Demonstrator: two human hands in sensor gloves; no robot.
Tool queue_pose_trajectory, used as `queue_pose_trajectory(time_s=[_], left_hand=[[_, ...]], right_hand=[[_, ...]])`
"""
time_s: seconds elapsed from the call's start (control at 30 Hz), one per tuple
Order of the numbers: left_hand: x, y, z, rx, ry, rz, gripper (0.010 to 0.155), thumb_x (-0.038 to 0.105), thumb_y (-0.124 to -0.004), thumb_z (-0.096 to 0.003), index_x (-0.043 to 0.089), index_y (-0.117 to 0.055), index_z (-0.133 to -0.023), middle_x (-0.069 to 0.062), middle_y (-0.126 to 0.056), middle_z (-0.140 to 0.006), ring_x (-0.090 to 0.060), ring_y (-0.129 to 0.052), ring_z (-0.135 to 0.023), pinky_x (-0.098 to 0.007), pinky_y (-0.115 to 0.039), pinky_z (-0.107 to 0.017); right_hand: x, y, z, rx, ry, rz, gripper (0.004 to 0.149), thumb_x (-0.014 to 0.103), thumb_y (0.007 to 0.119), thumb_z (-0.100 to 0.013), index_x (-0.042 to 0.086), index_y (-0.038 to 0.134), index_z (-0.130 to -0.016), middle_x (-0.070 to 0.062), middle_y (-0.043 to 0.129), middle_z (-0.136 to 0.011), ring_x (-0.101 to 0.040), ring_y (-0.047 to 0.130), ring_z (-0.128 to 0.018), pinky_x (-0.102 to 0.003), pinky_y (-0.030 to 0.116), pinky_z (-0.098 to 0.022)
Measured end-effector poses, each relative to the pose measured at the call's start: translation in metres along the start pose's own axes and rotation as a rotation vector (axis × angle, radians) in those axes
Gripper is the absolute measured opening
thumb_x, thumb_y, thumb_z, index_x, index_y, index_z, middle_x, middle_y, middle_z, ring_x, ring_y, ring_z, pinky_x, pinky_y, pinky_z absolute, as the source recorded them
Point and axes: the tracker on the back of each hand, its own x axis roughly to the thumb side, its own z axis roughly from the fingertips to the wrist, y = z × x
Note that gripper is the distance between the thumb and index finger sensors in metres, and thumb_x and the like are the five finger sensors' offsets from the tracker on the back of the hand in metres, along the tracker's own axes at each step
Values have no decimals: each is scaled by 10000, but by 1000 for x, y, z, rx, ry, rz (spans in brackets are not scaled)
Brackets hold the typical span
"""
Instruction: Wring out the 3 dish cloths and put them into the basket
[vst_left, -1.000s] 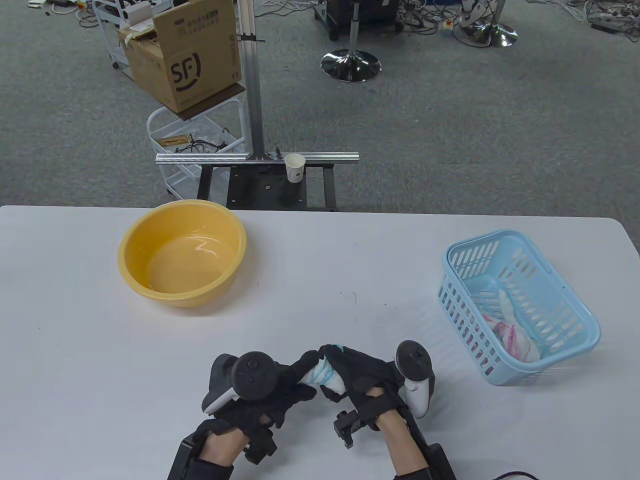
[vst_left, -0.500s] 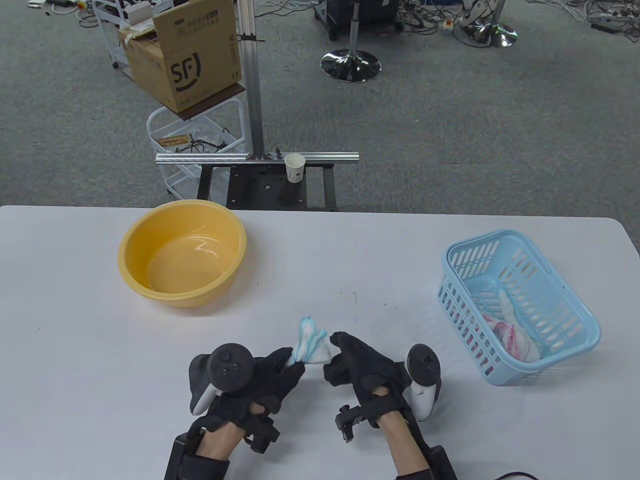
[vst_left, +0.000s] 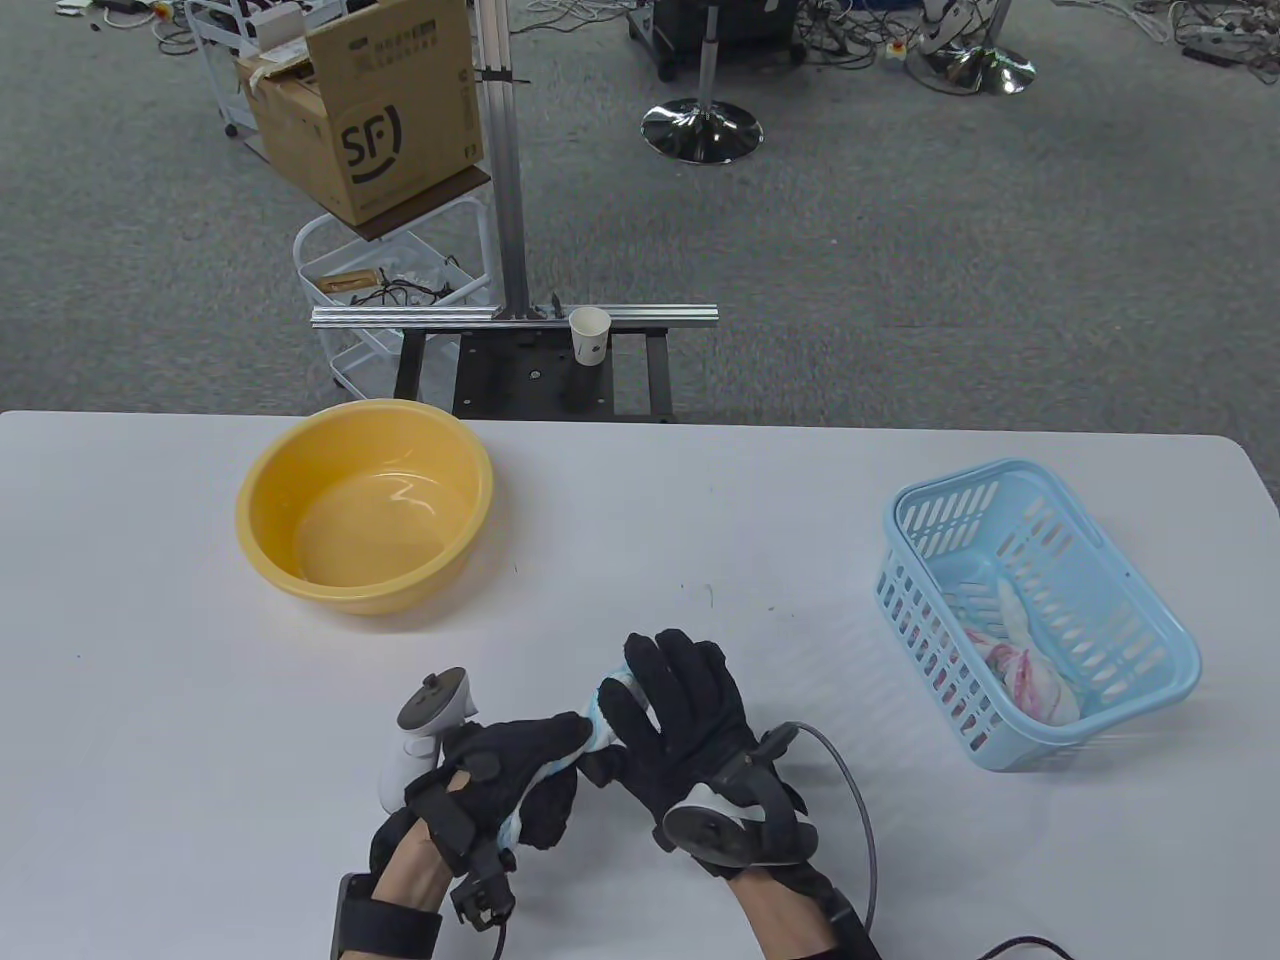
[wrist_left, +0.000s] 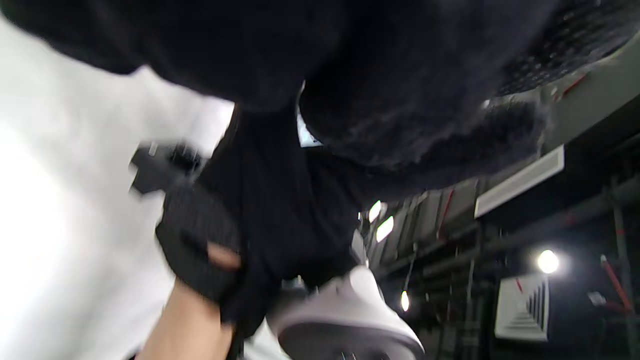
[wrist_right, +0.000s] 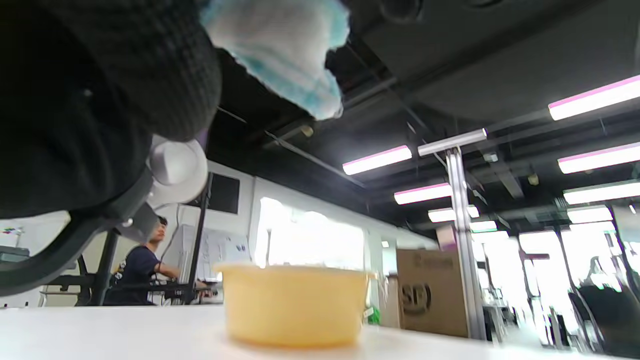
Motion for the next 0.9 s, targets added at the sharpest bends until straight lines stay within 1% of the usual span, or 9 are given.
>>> queue_pose_trajectory(time_s=[0.07, 0.13, 0.23, 0.3, 0.4, 0.5, 0.6, 0.8, 0.9], left_hand=[[-3, -5, -4, -55, 8, 21, 661, 613, -794, -493, 18, -965, -725, 78, -1051, -193, -147, -981, -22, -421, -879, -173], [-4, -5, -4, -47, 19, 12, 662, 613, -798, -495, 17, -958, -736, 75, -1049, -203, -150, -979, -32, -423, -877, -183], [-3, -3, -3, -1, 31, -53, 666, 612, -819, -486, 21, -931, -771, 76, -1042, -232, -153, -976, -55, -427, -871, -204], [2, -2, -1, 46, 32, -169, 656, 593, -860, -468, 24, -916, -790, 76, -1040, -254, -157, -975, -73, -431, -867, -221], [12, -1, 3, 109, 49, -357, 616, 534, -929, -427, 31, -920, -782, 77, -1042, -275, -168, -978, -88, -441, -864, -236], [23, -2, 9, 212, 67, -606, 569, 492, -936, -439, 45, -921, -792, 71, -1041, -292, -178, -977, -105, -450, -860, -254], [29, -4, 12, 289, 107, -806, 568, 461, -957, -410, 59, -916, -808, 48, -1041, -313, -199, -977, -133, -467, -849, -280], [36, -15, 11, 449, 182, -1261, 555, 449, -961, -385, 111, -920, -824, 49, -1040, -330, -209, -979, -157, -474, -844, -303], [36, -18, 10, 478, 209, -1330, 569, 446, -964, -367, 119, -926, -831, 41, -1048, -344, -219, -986, -170, -481, -842, -311]], right_hand=[[0, -5, 2, -92, -5, -35, 841, 450, 863, -482, 317, 264, -1057, -103, 361, -1128, -445, 497, -998, -655, 486, -695], [-2, -9, 1, -139, -12, -31, 691, 392, 853, -493, 268, 451, -1041, -122, 550, -1073, -427, 655, -936, -629, 576, -670], [-4, -9, 1, -116, -11, -19, 607, 376, 852, -496, 229, 573, -1015, -125, 698, -1004, -407, 771, -867, -609, 632, -654], [-7, -8, 0, -85, 2, -29, 585, 379, 853, -496, 204, 615, -1001, -120, 770, -956, -397, 828, -820, -606, 654, -644], [-6, -7, -2, -37, 2, -39, 568, 384, 852, -500, 175, 649, -988, -125, 810, -928, -401, 855, -800, -601, 679, -628], [-2, -5, -4, 17, 2, -24, 561, 380, 866, -500, 166, 671, -980, -111, 652, -1051, -424, 726, -923, -611, 644, -650], [3, -3, -5, 48, -24, 19, 548, 362, 901, -484, 147, 723, -955, -108, 748, -1008, -414, 784, -901, -598, 682, -632], [11, 4, -9, 133, -21, 79, 535, 365, 965, -444, 120, 815, -895, -144, 932, -850, -378, 976, -730, -547, 793, -551], [11, 5, -10, 161, -7, 67, 532, 385, 981, -429, 103, 853, -862, -155, 992, -775, -362, 1037, -642, -534, 835, -497]])
